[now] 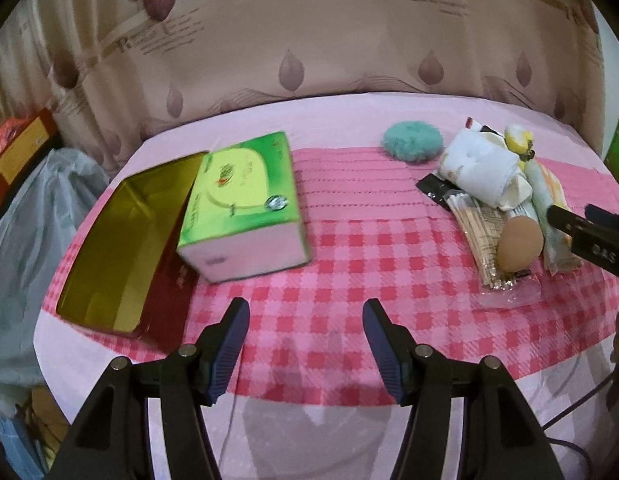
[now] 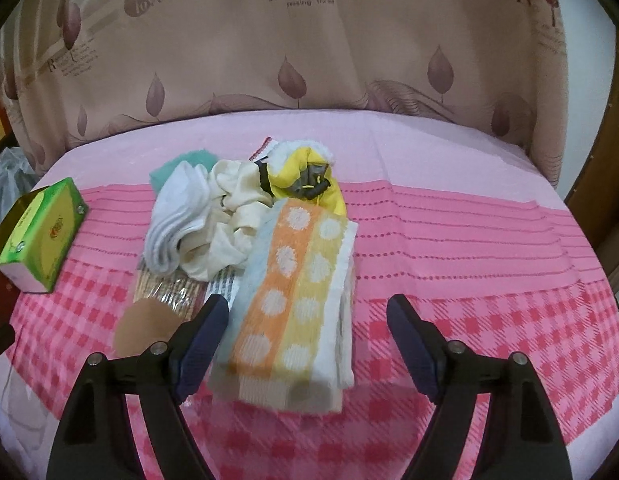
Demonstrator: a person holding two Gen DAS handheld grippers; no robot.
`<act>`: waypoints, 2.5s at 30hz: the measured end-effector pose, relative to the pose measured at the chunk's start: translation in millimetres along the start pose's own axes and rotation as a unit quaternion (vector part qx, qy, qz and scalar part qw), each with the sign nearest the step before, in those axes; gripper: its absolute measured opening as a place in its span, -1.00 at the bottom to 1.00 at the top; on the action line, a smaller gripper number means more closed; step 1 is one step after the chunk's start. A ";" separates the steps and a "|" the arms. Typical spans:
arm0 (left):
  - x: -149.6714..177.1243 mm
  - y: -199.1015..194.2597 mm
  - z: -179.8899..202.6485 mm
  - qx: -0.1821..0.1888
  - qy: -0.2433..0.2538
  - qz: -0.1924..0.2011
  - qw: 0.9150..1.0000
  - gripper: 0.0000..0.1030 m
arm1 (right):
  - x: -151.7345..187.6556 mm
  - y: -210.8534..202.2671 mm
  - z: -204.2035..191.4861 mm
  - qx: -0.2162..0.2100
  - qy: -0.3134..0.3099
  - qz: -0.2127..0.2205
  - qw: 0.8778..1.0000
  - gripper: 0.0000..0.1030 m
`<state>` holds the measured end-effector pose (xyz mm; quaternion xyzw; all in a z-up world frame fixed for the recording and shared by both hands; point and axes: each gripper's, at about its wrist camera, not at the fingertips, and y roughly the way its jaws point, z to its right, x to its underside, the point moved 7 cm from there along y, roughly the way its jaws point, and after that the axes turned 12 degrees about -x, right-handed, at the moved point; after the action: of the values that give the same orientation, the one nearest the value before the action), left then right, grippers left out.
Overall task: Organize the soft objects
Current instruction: 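Grasp the orange-and-white towel with the right gripper while the left gripper approaches the beige sponge, then grasp the beige makeup sponge with the left gripper and lift it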
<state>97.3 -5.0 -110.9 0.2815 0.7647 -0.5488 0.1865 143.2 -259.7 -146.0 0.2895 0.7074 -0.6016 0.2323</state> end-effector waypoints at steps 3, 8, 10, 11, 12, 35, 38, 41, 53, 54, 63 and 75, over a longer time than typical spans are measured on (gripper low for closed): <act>-6.3 0.1 11.3 0.014 0.011 0.005 1.000 0.17 | -2.3 11.4 2.7 0.000 0.001 -0.006 1.000 0.52; -16.3 2.0 28.7 0.033 0.022 0.011 0.999 0.17 | 0.1 22.8 9.9 -0.020 0.019 -0.014 1.000 0.31; -19.6 2.5 36.5 0.041 0.026 0.013 0.999 0.17 | 2.1 22.2 12.2 -0.036 0.029 -0.012 0.999 0.20; -21.3 2.2 40.7 0.046 0.028 0.014 0.998 0.17 | 2.5 21.8 12.0 -0.039 0.030 -0.012 0.999 0.13; -22.6 1.3 44.3 0.050 0.031 0.014 0.998 0.17 | 2.9 21.1 11.6 -0.041 0.029 -0.013 0.999 0.00; -42.2 -16.4 147.9 0.178 0.134 0.029 0.974 0.17 | 36.3 -67.4 48.8 0.024 0.101 0.023 0.994 -0.30; -42.3 -10.8 159.9 0.179 0.148 0.023 0.972 0.17 | 34.2 -80.9 40.9 0.026 0.103 0.041 0.993 -0.30; -43.7 -5.5 170.5 0.171 0.161 0.023 0.972 0.17 | 32.4 -90.8 33.3 0.030 0.096 0.054 0.994 -0.30; -46.7 1.0 186.7 0.193 0.162 0.010 0.968 -0.20 | 34.3 -84.5 35.8 0.010 0.101 0.047 0.994 -0.30; -46.3 -0.3 187.0 0.193 0.165 0.011 0.967 -0.20 | 34.3 -84.5 35.8 0.010 0.101 0.047 0.994 -0.30; -49.7 -14.4 168.0 0.196 0.153 0.023 0.968 -0.21 | 36.8 -79.2 36.5 0.018 0.092 0.042 0.995 -0.30; -66.5 -24.6 98.9 0.161 0.107 0.038 0.980 -0.21 | 40.7 -72.6 37.1 0.035 0.078 0.034 0.996 -0.30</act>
<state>130.7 -119.3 -85.8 0.3937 0.6706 -0.6239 0.0769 63.0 -298.8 -127.8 0.3672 0.6918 -0.5931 0.1864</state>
